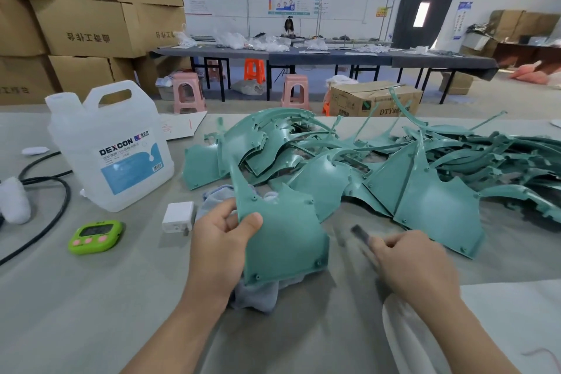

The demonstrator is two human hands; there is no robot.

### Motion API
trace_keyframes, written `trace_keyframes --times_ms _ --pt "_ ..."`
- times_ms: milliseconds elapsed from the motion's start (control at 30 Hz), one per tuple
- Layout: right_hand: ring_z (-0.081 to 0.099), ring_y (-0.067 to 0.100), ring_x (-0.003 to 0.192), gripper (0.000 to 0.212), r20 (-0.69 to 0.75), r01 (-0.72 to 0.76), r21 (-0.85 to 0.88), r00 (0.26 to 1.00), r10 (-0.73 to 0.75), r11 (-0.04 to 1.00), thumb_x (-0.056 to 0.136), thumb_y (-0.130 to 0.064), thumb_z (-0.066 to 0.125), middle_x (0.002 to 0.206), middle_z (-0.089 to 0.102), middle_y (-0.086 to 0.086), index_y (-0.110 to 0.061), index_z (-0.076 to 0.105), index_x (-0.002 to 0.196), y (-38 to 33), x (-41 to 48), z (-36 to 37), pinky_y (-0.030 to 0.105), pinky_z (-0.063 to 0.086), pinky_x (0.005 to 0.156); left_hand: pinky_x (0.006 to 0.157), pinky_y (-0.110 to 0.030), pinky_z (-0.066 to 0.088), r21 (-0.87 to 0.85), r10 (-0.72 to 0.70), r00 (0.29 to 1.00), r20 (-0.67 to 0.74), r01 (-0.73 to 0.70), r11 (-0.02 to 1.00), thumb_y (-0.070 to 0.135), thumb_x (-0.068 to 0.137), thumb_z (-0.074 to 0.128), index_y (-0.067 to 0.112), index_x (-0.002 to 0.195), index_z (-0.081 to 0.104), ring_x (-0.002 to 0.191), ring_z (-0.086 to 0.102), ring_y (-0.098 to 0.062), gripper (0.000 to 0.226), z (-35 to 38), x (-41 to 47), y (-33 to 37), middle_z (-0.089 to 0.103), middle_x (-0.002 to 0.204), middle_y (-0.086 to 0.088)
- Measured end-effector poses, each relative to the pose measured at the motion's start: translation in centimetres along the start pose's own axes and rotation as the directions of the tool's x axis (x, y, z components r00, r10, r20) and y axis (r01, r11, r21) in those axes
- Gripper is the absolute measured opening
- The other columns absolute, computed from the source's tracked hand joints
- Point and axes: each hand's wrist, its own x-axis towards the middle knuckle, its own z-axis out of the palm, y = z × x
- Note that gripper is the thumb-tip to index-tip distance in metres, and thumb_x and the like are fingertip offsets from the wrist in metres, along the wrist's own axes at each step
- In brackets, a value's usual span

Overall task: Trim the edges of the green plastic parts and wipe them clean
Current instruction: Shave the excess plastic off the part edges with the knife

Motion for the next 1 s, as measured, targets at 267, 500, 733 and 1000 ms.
trace_keyframes --times_ms 267,500,733,1000 --pt "0.062 -0.010 0.091 0.037 -0.109 0.431 0.443 0.896 -0.430 0.786 0.079 -0.053 0.073 0.097 0.069 -0.030 -0.045 0.070 0.115 -3.4 -4.6 0.9 0.020 0.051 0.082 0.070 -0.033 0.056 0.064 0.105 0.993 0.050 -0.108 0.992 0.029 0.092 0.058 0.030 0.106 0.077 0.081 0.071 -0.015 0.023 2.0 -1.2 0.5 0.078 0.091 -0.008" --pt "0.066 0.014 0.119 0.070 0.066 0.229 0.907 0.751 -0.657 0.353 0.076 -0.049 0.080 0.126 0.070 0.001 -0.031 0.057 0.139 -4.9 -4.9 2.2 0.034 0.054 0.099 0.102 -0.044 0.053 -0.073 -0.186 0.890 0.417 0.236 0.969 0.068 0.078 0.070 0.037 0.130 0.066 0.127 0.060 -0.029 0.061 2.6 -2.2 -0.6 0.070 0.126 -0.007" --pt "0.075 0.030 0.085 0.030 0.230 -0.229 0.973 0.955 -0.189 0.025 0.081 0.006 0.060 0.103 0.077 0.018 0.000 0.071 0.109 -3.1 -2.7 0.4 0.039 0.063 0.064 0.123 -0.019 0.005 0.611 0.060 0.822 0.566 -0.467 0.639 0.073 0.097 0.030 0.054 0.154 0.023 0.148 -0.006 0.013 0.061 3.8 -2.9 -1.2 0.002 0.161 0.037" --pt "0.076 0.033 0.085 0.038 0.434 -0.439 0.893 0.782 -0.448 0.100 0.061 0.004 0.069 0.111 0.074 0.023 -0.001 0.080 0.097 -2.4 -2.6 0.2 0.038 0.061 0.063 0.102 -0.018 0.046 0.449 0.112 0.977 0.183 -0.185 0.874 0.048 0.071 0.076 0.052 0.144 0.038 0.128 0.051 0.006 0.083 3.2 -2.5 -1.0 0.053 0.139 0.026"
